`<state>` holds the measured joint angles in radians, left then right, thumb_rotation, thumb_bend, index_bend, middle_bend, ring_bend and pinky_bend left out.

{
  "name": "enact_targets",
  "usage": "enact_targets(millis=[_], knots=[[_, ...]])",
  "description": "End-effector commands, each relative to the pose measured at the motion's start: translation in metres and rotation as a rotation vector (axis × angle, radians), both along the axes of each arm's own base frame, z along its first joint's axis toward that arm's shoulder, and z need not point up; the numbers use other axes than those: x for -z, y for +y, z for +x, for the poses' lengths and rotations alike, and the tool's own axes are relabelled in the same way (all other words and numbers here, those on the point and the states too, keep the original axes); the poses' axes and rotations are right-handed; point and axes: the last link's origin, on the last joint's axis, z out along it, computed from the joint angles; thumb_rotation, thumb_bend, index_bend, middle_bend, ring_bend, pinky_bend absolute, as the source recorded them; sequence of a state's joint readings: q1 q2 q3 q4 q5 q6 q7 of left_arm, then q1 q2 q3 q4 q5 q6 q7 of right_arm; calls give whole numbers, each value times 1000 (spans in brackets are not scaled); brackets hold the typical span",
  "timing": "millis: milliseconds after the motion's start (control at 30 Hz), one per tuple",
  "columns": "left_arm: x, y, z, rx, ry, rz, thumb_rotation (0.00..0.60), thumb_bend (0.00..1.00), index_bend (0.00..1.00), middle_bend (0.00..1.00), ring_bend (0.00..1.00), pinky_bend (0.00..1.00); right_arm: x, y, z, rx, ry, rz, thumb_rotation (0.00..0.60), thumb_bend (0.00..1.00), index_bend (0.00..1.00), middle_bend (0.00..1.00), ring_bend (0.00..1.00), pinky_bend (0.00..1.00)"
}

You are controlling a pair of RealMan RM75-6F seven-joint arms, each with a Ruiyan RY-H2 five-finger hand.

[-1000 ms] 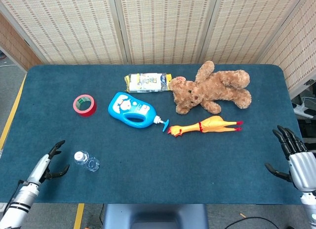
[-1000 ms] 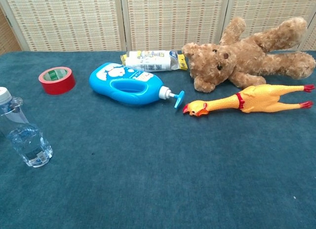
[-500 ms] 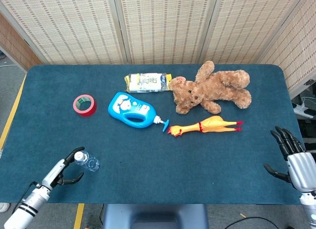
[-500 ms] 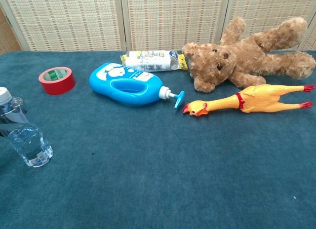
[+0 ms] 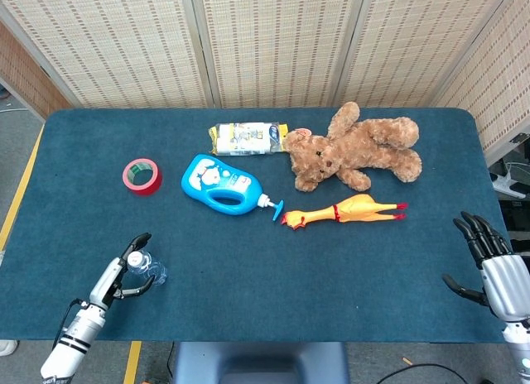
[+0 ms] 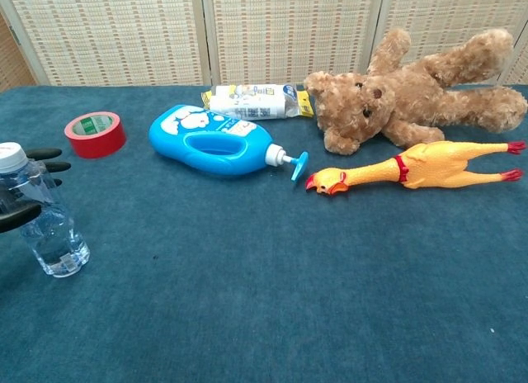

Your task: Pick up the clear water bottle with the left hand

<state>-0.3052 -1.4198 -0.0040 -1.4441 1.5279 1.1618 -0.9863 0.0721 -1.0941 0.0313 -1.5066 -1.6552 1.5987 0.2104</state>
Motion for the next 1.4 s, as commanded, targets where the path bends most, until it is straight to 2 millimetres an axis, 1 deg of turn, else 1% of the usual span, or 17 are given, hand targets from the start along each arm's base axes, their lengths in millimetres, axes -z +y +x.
enact_targets(millis=[33,67,133,200,267,333,467,533,567,633,767,867,933,1167,1267,1333,1400], knots=[[3,2,0,-16,-3,24,600,384,0,23,2,132,0,0,0,0,1,1,600,102,0,0,0,174],[4,2,1,-26,-7,39,600,386,14,62,22,133,0,0,0,0,0,2,600,102,0,0,0,174],[7,3,0,-63,-19,80,600,408,129,172,118,140,1,0,0,1,2,6,600,102,0,0,0,174],[10,3,1,-78,-21,94,600,454,328,333,275,182,1,-1,0,2,4,9,600,102,0,0,0,174],[12,3,0,-88,-16,97,600,488,415,440,364,243,2,-1,0,3,5,12,600,102,0,0,0,174],[13,4,0,-96,-11,109,600,517,465,505,426,307,2,-1,0,3,6,14,600,102,0,0,0,174],[13,5,0,-99,-6,120,600,534,498,547,468,372,2,-1,0,3,6,15,600,102,0,0,0,174],[8,12,2,-82,14,163,600,540,509,561,484,402,2,-1,0,3,7,16,600,102,0,0,0,174],[-1,23,6,-51,55,220,600,540,510,562,486,408,2,-1,0,3,9,19,600,102,0,0,0,174],[-9,33,10,-26,112,280,600,539,512,564,489,417,2,-1,0,3,10,22,600,102,0,0,0,174],[-31,58,15,34,376,460,600,539,513,565,489,431,2,-2,0,4,11,27,600,102,0,0,0,174],[-39,70,19,41,497,551,600,539,516,569,490,454,2,-2,0,4,11,28,600,102,0,0,0,174],[-39,73,26,29,434,542,600,537,516,569,490,461,2,-2,0,4,11,28,600,102,0,0,0,174],[-39,76,58,-19,-131,363,600,537,516,562,490,472,4,-4,1,12,17,37,600,101,0,0,0,174],[-39,74,65,-36,-327,294,600,535,516,558,489,471,4,-4,1,14,20,41,600,102,0,0,0,174],[-39,75,66,-47,-403,264,600,536,516,556,487,471,4,-4,1,15,20,43,600,102,0,0,0,174],[-39,76,63,-58,-415,246,600,540,516,555,486,472,4,-4,1,15,20,44,600,102,0,0,0,174]])
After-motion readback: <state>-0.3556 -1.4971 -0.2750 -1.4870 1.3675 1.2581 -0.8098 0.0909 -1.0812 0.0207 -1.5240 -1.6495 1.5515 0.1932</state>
